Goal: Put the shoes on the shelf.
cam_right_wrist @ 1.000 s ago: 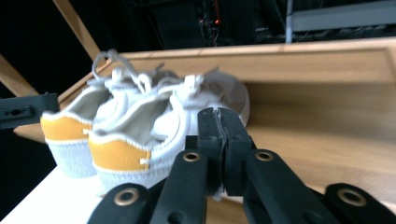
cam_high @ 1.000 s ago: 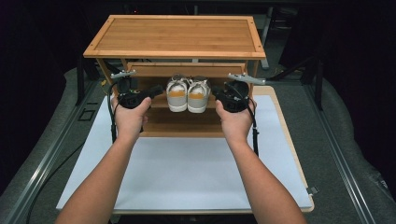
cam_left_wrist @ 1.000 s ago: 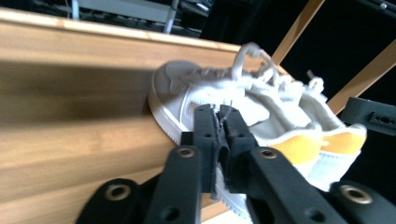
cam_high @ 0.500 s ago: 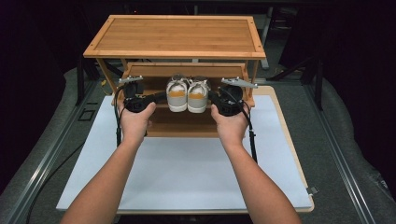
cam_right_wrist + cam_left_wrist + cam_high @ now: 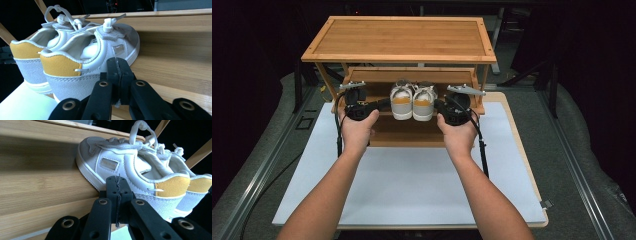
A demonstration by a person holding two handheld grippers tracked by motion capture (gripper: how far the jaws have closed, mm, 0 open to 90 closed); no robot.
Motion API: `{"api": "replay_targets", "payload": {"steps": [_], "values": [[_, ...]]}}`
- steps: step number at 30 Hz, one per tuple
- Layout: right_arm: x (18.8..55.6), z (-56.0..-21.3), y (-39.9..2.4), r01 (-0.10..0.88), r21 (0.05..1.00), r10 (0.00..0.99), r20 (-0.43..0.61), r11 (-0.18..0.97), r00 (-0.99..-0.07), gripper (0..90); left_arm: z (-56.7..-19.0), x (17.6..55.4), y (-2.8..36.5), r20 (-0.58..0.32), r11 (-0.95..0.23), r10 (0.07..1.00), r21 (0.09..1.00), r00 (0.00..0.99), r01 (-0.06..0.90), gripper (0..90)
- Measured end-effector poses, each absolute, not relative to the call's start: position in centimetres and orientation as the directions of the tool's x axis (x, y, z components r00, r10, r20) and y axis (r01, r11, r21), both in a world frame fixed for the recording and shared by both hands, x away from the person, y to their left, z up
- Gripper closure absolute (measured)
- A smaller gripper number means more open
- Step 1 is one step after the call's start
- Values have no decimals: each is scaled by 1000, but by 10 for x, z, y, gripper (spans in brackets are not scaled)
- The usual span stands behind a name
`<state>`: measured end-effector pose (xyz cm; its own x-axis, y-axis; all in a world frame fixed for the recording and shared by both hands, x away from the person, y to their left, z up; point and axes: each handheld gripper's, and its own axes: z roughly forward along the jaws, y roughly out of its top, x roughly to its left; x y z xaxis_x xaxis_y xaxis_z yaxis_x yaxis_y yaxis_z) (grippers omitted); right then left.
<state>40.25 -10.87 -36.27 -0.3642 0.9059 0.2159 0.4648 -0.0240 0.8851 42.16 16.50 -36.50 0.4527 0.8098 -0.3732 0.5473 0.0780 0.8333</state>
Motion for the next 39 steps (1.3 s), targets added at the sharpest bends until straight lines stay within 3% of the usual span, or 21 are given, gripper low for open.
{"api": "replay_targets", "payload": {"steps": [15,39], "values": [[407,-370,-113,463,881,868,304,-99,-392,900,-364,429,161,-377,96,819,833,432,545,899],[445,-364,-105,479,876,903,247,-53,-352,900,-365,456,160,-408,131,817,820,408,557,899]]}}
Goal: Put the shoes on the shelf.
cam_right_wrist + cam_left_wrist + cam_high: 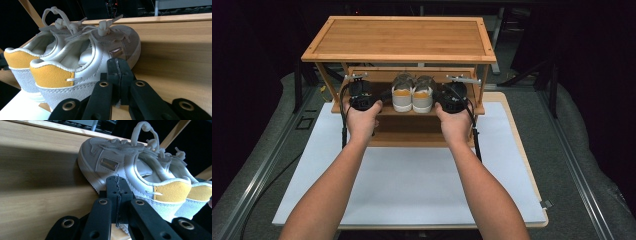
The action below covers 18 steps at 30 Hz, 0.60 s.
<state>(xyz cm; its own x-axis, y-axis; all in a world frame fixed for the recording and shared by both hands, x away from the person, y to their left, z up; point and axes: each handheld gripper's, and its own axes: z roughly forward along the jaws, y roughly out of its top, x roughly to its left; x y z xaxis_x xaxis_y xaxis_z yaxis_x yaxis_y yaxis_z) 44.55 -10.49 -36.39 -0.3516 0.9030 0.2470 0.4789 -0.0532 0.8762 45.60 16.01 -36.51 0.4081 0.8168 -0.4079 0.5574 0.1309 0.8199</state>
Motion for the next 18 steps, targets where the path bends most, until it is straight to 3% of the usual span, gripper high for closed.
{"api": "replay_targets", "payload": {"steps": [18], "values": [[470,-364,-105,483,876,910,212,-15,-357,900,-364,478,157,-394,115,831,812,392,572,899]]}}
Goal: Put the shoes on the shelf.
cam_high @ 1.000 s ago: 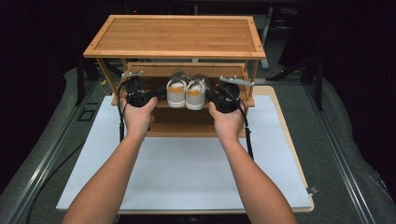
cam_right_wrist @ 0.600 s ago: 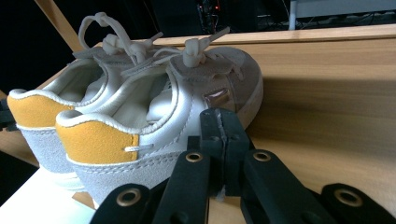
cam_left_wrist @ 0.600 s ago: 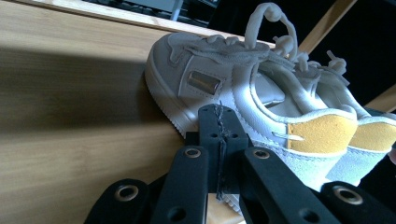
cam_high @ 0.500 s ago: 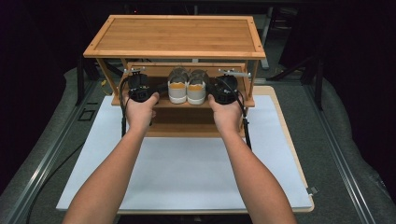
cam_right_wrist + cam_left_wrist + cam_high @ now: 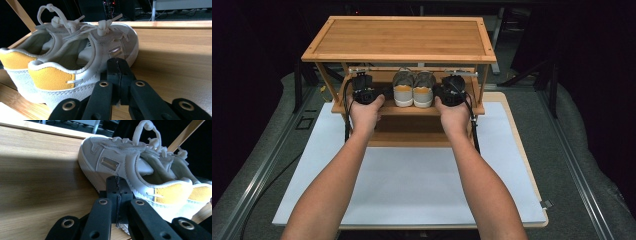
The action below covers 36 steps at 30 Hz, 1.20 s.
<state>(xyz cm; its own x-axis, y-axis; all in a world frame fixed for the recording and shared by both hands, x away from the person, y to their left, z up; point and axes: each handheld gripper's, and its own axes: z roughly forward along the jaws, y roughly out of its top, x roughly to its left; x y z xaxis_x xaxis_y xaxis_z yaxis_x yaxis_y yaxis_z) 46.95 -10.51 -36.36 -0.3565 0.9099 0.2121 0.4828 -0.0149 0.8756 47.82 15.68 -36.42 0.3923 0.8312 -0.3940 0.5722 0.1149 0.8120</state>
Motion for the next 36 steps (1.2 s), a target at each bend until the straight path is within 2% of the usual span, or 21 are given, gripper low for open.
{"api": "replay_targets", "payload": {"steps": [7,15,18,20,29,36], "values": [[476,-366,-103,480,877,919,217,-35,-329,900,-365,485,154,-405,140,841,803,358,580,899],[480,-366,-100,485,873,925,223,-49,-307,900,-368,491,157,-416,143,830,801,370,581,898],[480,-365,-101,494,869,922,219,-34,-321,900,-368,493,158,-436,160,825,791,359,591,898],[481,-365,-100,488,872,927,220,-46,-305,900,-367,492,155,-411,141,838,799,359,585,898],[479,-367,-102,487,873,920,217,-33,-327,900,-368,491,158,-418,142,829,799,371,584,897],[478,-368,-102,467,883,926,213,-46,-312,890,-369,489,166,-447,163,816,786,367,596,887]]}}
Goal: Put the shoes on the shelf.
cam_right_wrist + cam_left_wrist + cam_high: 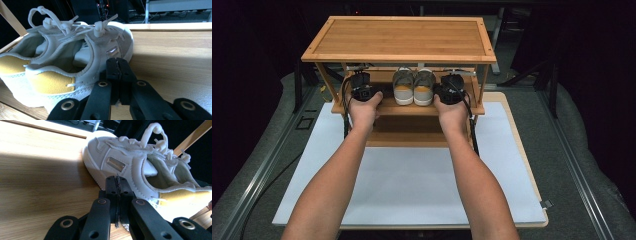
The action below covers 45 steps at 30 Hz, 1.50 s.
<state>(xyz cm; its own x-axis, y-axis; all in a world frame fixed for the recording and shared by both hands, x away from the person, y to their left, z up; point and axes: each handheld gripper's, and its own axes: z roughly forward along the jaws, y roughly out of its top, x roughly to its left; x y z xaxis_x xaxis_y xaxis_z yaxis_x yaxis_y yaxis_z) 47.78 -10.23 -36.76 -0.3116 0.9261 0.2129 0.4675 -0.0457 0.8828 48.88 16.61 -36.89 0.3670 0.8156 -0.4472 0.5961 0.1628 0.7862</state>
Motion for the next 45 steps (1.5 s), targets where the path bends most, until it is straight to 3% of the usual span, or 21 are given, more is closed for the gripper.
{"api": "replay_targets", "payload": {"steps": [8,19,26,33,45], "values": [[471,-367,-104,459,888,924,203,-35,-322,896,-371,482,171,-440,168,824,792,358,588,885],[450,-363,-105,425,905,928,179,-26,-326,897,-371,458,175,-377,111,826,837,419,536,883],[437,-358,-116,434,899,913,219,-53,-343,897,-367,444,181,-375,100,809,847,453,522,881],[406,-343,-130,407,914,893,184,-1,-411,897,-356,421,197,-368,80,784,858,500,507,874],[366,-351,-140,391,914,870,104,108,-483,893,-358,386,215,-315,14,774,876,550,482,865]]}}
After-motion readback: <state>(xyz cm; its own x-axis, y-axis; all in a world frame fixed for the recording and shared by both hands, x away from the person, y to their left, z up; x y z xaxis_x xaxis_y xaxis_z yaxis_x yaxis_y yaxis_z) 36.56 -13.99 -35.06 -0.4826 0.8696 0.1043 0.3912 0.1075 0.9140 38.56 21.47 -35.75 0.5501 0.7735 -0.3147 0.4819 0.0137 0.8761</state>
